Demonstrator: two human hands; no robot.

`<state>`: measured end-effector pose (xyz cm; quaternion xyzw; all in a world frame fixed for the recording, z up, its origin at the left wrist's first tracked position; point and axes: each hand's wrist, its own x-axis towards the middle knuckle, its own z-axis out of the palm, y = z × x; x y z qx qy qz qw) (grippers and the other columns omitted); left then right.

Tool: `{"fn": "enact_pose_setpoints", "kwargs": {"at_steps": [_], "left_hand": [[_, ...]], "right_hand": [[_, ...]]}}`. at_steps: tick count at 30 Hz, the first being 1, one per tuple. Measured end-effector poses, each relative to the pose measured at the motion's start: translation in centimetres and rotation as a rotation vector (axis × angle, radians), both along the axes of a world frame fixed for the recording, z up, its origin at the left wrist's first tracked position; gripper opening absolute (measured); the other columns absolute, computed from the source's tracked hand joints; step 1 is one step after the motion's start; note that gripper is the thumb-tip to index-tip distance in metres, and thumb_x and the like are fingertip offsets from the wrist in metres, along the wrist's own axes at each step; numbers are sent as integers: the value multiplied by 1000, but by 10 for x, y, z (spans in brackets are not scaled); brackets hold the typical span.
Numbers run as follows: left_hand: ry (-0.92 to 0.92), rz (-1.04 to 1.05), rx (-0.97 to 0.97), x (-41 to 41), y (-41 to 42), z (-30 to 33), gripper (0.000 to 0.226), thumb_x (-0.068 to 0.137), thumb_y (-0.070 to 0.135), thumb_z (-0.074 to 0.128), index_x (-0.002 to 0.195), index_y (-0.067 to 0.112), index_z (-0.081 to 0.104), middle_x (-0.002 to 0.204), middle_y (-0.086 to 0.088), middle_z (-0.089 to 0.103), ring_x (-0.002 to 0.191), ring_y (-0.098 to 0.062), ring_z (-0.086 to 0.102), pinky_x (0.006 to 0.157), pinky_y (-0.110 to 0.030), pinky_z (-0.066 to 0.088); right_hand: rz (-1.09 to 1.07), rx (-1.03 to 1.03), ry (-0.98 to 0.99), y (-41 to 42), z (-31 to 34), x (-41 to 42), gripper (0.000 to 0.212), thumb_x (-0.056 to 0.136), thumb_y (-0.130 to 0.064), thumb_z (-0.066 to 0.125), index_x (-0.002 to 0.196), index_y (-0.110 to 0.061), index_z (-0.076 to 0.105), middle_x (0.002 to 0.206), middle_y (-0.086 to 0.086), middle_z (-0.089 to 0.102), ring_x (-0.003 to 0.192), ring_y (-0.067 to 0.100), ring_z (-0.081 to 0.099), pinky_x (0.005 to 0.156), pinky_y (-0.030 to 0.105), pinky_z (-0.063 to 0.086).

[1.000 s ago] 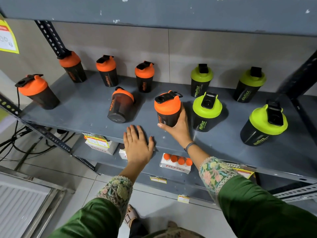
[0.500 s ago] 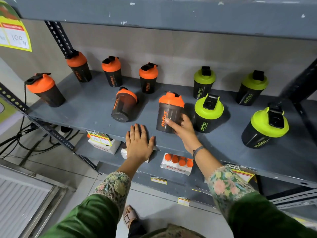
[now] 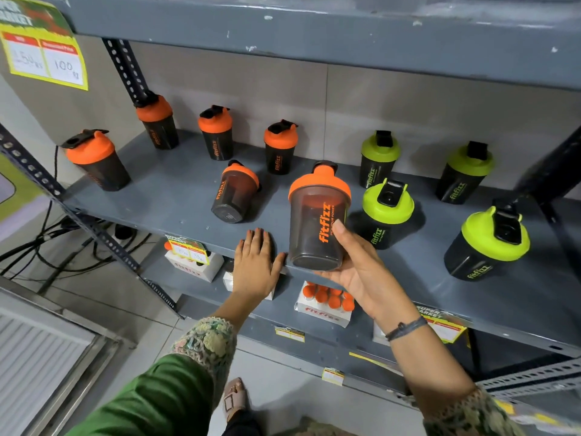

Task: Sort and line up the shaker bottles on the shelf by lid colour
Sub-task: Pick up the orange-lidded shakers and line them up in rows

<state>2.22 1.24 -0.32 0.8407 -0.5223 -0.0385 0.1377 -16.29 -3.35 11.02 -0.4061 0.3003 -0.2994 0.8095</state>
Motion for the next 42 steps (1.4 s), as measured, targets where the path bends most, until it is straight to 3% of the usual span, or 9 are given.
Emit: {"fn": "enact_pose_setpoints", "kwargs": {"at_steps": [5, 9, 12, 17, 20, 24, 37, 39, 42], "left_hand": [[-24, 23, -227, 41, 39, -4, 56, 92, 37, 26, 136, 5, 40, 141, -17, 46, 136, -32, 32, 116, -42, 13], [-16, 195, -216, 109, 59, 1, 61, 90, 39, 24, 134, 1, 42, 139, -22, 46, 134, -37, 34, 115, -49, 20], [-27, 276, -163, 167, 60, 9, 64, 88, 39, 23, 133, -3, 41, 138, -27, 45, 132, -42, 35, 112, -52, 24], [-58, 280, -36, 245, 48, 19, 64, 85, 32, 29, 136, -7, 33, 145, -30, 32, 136, -44, 26, 112, -53, 20], [-36, 268, 24, 266, 45, 11, 72, 83, 40, 20, 139, -5, 27, 149, -28, 25, 139, -42, 19, 113, -52, 16], [-33, 258, 33, 273, 43, 0, 73, 83, 41, 16, 141, -2, 24, 150, -25, 25, 140, -39, 18, 115, -50, 14], [-51, 225, 20, 275, 43, -5, 82, 77, 46, 0, 144, 1, 17, 152, -24, 19, 142, -37, 13, 116, -47, 6], [-56, 221, 19, 274, 43, -4, 82, 77, 46, 0, 143, 0, 18, 152, -25, 19, 142, -37, 13, 116, -47, 7], [-56, 222, 35, 274, 42, -2, 84, 76, 46, -1, 144, 0, 17, 152, -25, 18, 142, -37, 12, 116, -47, 6]], "right_hand": [[22, -9, 29, -7, -4, 24, 79, 41, -51, 87, 104, -10, 66, 109, 12, 72, 101, 24, 69, 76, 41, 59], [110, -80, 92, -13, 0, 67, 61, 43, -54, 83, 92, -19, 72, 95, -1, 77, 90, 14, 71, 82, 35, 59], [147, -91, 87, -16, 6, 115, 42, 58, -42, 76, 94, -22, 71, 98, -4, 75, 88, 12, 70, 77, 29, 59], [163, -207, 143, -20, 6, 211, 43, 78, -3, 68, 119, -12, 56, 103, 1, 69, 83, 4, 70, 69, 20, 57], [129, -325, 223, -29, -8, 266, 60, 66, 5, 77, 118, -9, 51, 118, 13, 66, 100, 18, 67, 90, 35, 55], [78, -462, 430, -40, -26, 315, 89, 51, -2, 86, 127, -6, 40, 132, 15, 55, 119, 27, 55, 103, 46, 45], [182, -633, 638, -35, -38, 338, 95, 58, -1, 82, 138, -6, 33, 138, 13, 50, 129, 28, 45, 110, 44, 36], [109, -626, 653, -34, -29, 320, 86, 65, -4, 79, 139, -6, 36, 135, 17, 53, 125, 29, 50, 108, 45, 39], [-314, -756, 845, -32, -14, 281, 46, 78, -32, 70, 118, -13, 59, 112, 11, 69, 105, 29, 64, 88, 42, 52]]}}
